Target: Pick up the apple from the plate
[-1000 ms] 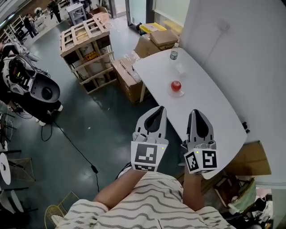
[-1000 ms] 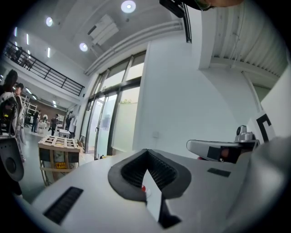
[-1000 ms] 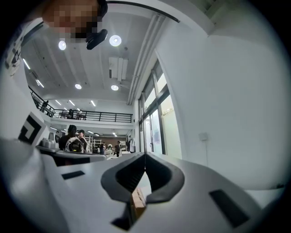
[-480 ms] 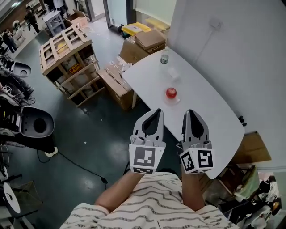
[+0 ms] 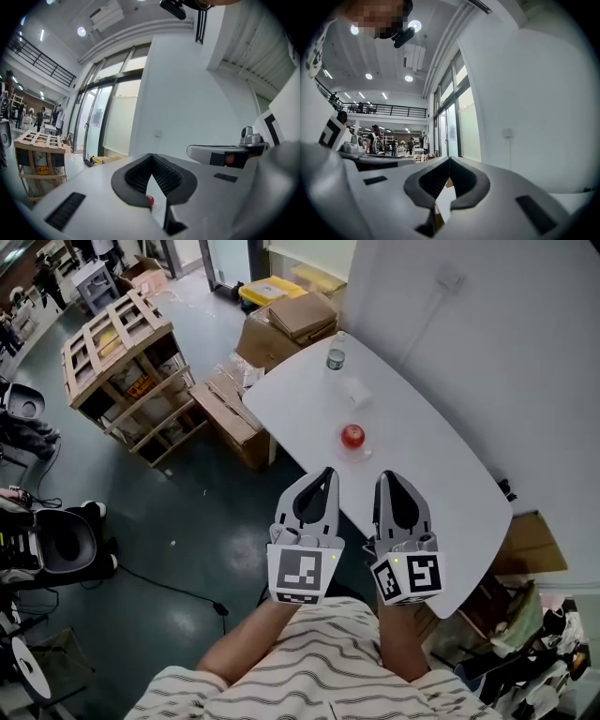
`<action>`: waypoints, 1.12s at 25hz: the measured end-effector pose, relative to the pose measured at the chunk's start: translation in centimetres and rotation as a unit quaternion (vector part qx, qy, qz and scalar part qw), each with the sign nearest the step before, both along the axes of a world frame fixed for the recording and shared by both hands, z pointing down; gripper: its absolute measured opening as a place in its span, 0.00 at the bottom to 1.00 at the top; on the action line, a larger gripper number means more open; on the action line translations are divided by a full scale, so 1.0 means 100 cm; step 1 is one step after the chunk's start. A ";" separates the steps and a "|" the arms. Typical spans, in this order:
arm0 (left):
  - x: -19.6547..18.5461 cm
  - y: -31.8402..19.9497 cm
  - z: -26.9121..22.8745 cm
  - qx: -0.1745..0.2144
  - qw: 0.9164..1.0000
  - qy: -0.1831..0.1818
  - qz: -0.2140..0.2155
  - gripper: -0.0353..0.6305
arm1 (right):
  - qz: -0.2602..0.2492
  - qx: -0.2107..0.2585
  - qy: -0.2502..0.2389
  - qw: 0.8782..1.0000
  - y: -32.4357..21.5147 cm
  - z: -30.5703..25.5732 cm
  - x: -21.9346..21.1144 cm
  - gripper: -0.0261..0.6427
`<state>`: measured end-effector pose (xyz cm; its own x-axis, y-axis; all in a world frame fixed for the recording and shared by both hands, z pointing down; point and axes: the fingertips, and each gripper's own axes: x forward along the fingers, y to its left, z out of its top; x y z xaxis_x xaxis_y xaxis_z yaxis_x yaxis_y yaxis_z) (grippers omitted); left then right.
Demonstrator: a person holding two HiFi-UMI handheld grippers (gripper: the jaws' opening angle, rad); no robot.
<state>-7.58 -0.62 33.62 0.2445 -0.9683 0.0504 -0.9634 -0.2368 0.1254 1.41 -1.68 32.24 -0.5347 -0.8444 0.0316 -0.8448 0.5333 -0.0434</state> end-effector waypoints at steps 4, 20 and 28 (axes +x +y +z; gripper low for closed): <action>0.003 -0.030 -0.002 0.009 1.000 -0.012 -0.007 0.06 | -0.007 0.004 -0.006 1.000 -0.032 0.004 0.004 0.06; 0.031 -0.114 -0.003 0.011 0.999 -0.032 -0.026 0.06 | -0.025 0.005 -0.021 0.999 -0.123 0.007 0.036 0.06; 0.042 -0.129 0.024 -0.002 0.998 -0.038 -0.043 0.06 | -0.050 -0.018 -0.016 0.998 -0.141 0.043 0.044 0.06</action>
<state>-3.40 -13.51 36.01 0.1551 -0.9854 0.0704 -0.9870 -0.1516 0.0527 5.86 -15.83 36.52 -0.6168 -0.7860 0.0422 -0.7859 0.6118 -0.0901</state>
